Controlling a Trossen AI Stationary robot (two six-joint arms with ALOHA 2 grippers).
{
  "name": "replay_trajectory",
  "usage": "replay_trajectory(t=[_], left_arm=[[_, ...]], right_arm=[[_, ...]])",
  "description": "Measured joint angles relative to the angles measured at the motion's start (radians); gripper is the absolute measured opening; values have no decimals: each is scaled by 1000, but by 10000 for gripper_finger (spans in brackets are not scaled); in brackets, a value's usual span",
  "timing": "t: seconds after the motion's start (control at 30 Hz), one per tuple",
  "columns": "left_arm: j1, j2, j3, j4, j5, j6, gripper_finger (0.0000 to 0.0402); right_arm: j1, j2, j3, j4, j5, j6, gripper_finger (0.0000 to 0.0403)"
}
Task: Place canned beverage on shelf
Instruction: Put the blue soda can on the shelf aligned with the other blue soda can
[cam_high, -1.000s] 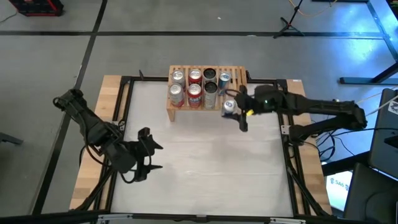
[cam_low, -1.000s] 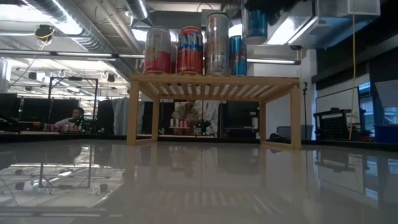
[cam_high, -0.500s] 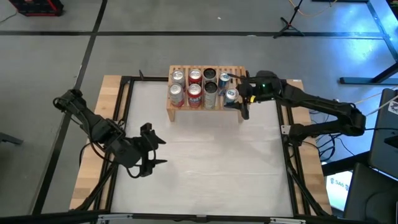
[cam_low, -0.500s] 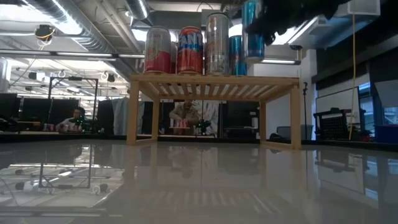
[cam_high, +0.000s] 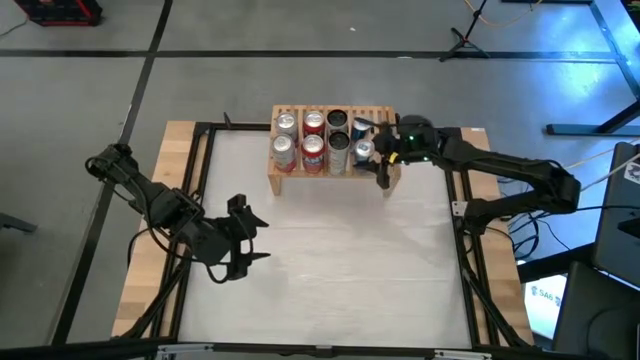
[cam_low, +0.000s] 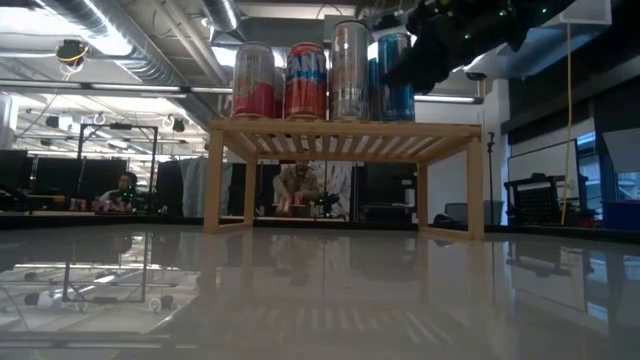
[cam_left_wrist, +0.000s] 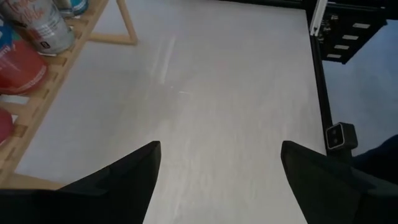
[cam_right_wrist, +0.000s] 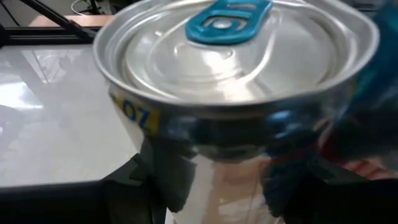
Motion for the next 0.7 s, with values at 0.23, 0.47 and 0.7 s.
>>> replay_trajectory(t=[0.23,0.47,0.7], left_arm=[[0,0,0,0,-2,0,322],[0,0,0,0,-2,0,322],[0,0,0,0,-2,0,322]], right_arm=[[0,23,2,37,-3,20,201],[0,34,4,22,3,-4,204],[1,39,2,48,9,17,257]])
